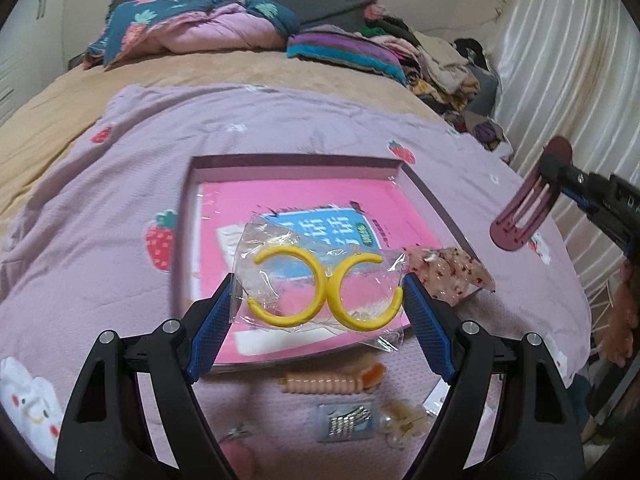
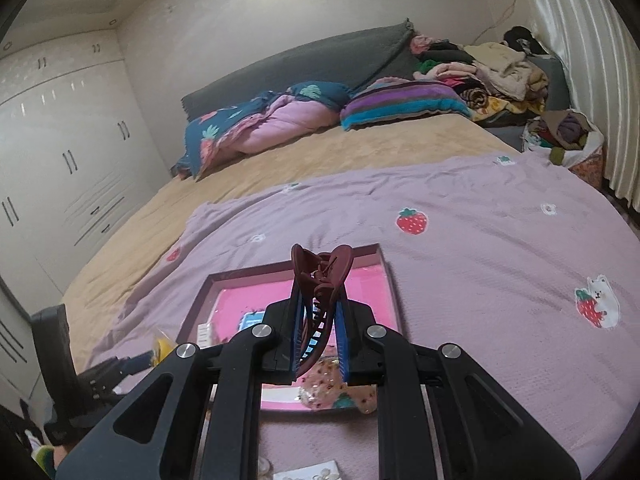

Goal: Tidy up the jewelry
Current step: 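Lower the earrings into the tray with the left tool while the right tool drops the claw clip there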

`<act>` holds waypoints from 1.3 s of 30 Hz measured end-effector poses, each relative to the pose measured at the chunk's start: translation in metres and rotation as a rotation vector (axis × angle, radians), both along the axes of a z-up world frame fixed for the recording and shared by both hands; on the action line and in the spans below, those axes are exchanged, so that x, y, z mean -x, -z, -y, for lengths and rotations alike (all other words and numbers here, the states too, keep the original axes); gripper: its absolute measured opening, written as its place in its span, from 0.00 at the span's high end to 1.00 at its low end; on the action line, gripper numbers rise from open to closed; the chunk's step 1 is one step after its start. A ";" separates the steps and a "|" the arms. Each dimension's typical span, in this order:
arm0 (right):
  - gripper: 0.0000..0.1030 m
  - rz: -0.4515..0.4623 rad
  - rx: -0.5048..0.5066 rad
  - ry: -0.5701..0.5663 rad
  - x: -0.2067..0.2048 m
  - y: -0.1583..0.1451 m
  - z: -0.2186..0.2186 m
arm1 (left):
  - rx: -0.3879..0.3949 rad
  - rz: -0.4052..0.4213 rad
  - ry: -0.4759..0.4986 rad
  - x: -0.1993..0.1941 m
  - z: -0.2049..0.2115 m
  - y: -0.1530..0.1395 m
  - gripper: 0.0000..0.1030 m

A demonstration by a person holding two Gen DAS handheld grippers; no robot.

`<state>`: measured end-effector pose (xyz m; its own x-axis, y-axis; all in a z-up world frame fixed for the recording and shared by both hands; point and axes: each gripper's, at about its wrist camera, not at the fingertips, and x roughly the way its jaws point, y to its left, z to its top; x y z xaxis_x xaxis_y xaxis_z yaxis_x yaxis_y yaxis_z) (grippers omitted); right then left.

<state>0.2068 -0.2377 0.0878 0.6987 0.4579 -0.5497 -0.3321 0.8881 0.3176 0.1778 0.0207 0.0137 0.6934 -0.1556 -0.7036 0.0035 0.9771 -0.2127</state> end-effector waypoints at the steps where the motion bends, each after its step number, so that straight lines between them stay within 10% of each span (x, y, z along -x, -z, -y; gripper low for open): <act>1: 0.87 -0.004 -0.001 0.003 -0.001 0.002 0.001 | -0.004 -0.009 0.011 -0.003 0.005 0.003 0.29; 39: 0.87 -0.108 0.098 -0.080 -0.018 0.084 -0.057 | -0.059 -0.140 -0.072 -0.043 -0.018 0.059 0.28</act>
<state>0.2243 -0.1808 0.0035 0.5969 0.4500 -0.6642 -0.3714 0.8888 0.2685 0.2205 0.0388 -0.0452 0.5959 -0.0648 -0.8004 -0.0929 0.9845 -0.1489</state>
